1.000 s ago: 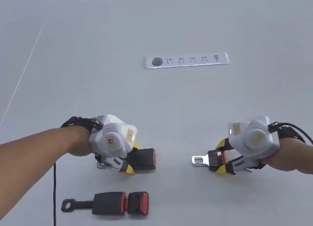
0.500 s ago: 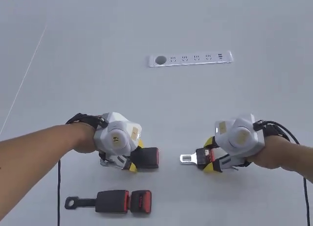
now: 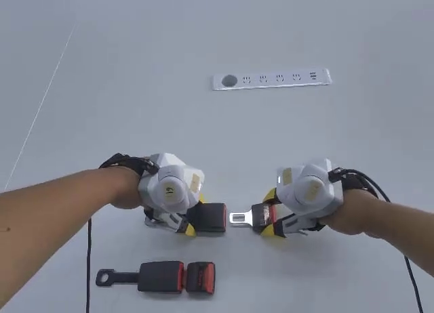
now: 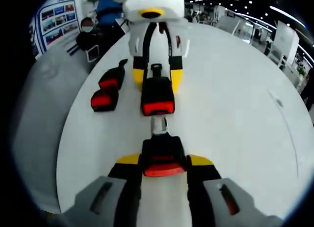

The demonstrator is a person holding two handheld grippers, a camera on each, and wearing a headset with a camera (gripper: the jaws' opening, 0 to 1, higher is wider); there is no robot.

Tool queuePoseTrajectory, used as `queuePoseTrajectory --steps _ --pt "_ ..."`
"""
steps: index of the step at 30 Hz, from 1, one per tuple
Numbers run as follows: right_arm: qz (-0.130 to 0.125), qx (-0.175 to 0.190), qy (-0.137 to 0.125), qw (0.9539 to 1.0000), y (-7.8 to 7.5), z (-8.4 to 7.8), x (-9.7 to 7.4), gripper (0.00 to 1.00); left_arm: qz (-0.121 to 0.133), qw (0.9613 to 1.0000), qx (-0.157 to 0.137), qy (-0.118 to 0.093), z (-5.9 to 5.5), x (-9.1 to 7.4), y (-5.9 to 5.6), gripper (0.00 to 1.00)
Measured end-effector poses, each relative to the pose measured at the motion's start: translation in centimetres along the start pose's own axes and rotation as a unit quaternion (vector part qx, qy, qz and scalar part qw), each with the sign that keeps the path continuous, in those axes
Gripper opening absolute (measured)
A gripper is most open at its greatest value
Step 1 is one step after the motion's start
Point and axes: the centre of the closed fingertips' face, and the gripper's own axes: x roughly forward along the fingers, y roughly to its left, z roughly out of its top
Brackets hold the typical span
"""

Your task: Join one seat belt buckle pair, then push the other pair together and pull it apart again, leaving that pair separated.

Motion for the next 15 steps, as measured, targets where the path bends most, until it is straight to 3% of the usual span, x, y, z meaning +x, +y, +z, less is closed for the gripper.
queuePoseTrajectory --steps 6,15 --pt "-0.004 -0.008 -0.004 1.0 -0.1 1.3 0.8 0.36 0.001 0.9999 0.003 0.013 0.1 0.0 0.0 0.34" --pt "-0.008 -0.002 -0.006 1.0 -0.2 1.2 0.8 0.36 0.004 0.9997 -0.004 0.024 0.1 0.0 0.1 0.33"
